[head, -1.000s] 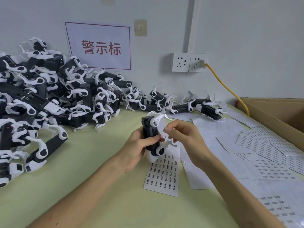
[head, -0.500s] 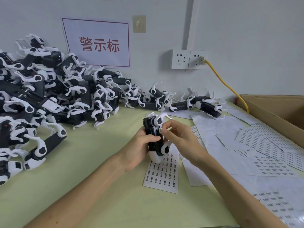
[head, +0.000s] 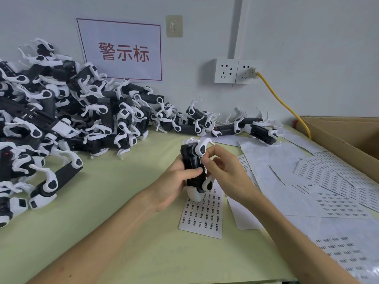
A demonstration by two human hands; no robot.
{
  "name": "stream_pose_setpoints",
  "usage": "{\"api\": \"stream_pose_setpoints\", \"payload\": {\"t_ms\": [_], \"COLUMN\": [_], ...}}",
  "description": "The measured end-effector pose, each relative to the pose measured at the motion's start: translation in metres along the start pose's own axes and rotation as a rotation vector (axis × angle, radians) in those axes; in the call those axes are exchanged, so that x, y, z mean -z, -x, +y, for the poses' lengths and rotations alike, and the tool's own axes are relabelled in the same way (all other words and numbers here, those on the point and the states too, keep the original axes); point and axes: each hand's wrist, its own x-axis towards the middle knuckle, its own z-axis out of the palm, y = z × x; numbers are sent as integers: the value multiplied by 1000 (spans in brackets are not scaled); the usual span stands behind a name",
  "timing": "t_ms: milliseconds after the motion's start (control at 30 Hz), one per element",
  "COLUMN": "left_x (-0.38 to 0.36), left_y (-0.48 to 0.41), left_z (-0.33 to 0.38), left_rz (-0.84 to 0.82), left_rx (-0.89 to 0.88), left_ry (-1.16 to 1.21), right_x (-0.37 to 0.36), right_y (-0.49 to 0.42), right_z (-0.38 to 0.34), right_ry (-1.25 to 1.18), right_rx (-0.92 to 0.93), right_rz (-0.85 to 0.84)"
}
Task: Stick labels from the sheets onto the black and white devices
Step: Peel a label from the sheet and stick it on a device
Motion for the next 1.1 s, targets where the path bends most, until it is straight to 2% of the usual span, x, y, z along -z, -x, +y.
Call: {"api": "stream_pose_setpoints", "payload": {"t_ms": [800,1100], "left_x": [-1,0], "left_y": [2,1], "left_z": [-3,-5], "left_rz": [37,40], "left_rx": [-31,-43], "left_ry": [-145,-160], "right_x": [-1,-2], "right_y": [-1,0], "right_z": [-2,-3], "right_ry": [97,63], "right_rx": [7,-20], "right_rz": [48,50]}}
